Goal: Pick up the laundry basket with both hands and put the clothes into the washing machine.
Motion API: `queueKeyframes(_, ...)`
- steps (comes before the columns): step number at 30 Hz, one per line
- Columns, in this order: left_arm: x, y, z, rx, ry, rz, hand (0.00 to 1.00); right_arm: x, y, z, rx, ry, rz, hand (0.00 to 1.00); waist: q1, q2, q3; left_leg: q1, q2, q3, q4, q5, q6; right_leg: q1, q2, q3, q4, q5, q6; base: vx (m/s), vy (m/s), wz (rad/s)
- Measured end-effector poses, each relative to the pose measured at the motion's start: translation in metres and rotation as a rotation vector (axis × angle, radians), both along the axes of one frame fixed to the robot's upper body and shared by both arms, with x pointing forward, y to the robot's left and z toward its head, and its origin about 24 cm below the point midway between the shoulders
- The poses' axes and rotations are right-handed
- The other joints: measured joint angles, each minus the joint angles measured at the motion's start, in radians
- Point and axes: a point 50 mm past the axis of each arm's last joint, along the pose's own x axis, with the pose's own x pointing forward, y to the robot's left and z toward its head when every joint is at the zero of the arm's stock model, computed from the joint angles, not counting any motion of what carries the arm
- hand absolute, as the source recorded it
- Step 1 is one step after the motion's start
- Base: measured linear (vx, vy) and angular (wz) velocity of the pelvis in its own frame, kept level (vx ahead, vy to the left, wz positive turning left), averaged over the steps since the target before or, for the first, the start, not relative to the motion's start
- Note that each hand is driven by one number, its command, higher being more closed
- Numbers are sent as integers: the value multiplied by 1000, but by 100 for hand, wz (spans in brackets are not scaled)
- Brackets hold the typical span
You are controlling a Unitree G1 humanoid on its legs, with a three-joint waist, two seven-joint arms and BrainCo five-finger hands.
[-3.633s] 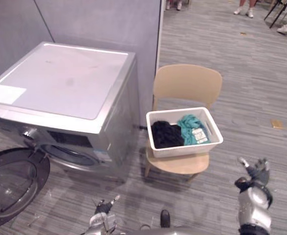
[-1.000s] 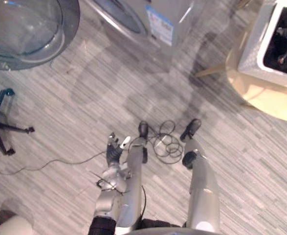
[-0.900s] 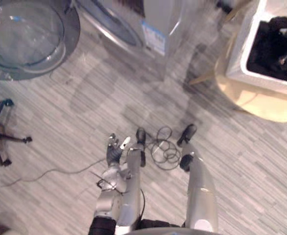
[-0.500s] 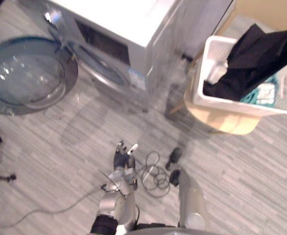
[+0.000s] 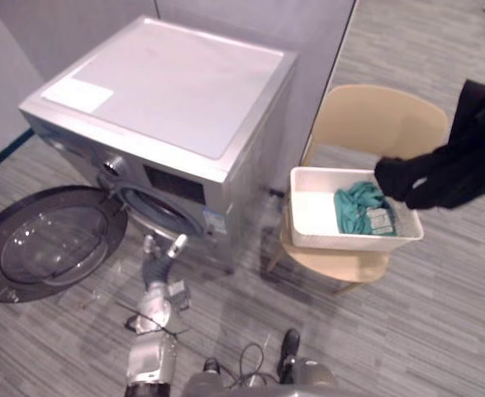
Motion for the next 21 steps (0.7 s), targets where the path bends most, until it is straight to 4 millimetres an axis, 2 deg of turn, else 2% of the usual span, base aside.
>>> queueKeyframes(6,25,15,66,179,-254,4,0,3,10,9,-31,-22,37,100,4,1,-17,40,-12,50,-24,-3,1,42,15,48,-90,61,4,-64,17,-19)
queueKeyframes(7,27,15,70,193,-272,-4,0,5,13,10,-38,-23,46,100,2,3,-18,45,-16,54,-24,-3,2,48,15,54,-98,64,7,-74,28,-30)
queueKeyframes(9,38,11,87,236,-336,-49,0,10,19,17,-47,-35,74,100,0,7,-21,49,-16,67,-23,-7,3,52,15,73,-106,74,11,-63,19,-24)
queueKeyframes(11,62,0,103,317,-381,-162,0,21,38,31,-82,-56,138,100,-11,8,-21,59,-17,82,-22,-13,-1,52,13,99,-107,77,14,-68,25,-22)
queueKeyframes(13,80,-17,108,340,-379,-270,0,28,55,46,-119,-88,190,100,-28,8,-21,63,-17,85,-22,-14,-3,52,13,106,-107,79,14,-24,8,-10)
queueKeyframes(16,102,-44,107,342,-348,-414,0,33,78,69,-172,-155,260,100,-38,6,-23,65,-17,106,-15,-15,-5,42,16,128,-106,89,5,17,4,-18)
queueKeyframes(17,108,-52,104,341,-325,-460,0,33,85,76,-181,-180,285,100,-53,6,-23,64,-17,107,-15,-15,-5,39,18,130,-106,92,4,34,6,-13)
queueKeyframes(21,128,-81,93,420,-222,-604,0,37,103,89,-204,-209,348,100,-69,6,-23,75,-14,129,-15,-19,-7,36,27,155,-106,101,-5,48,17,-19)
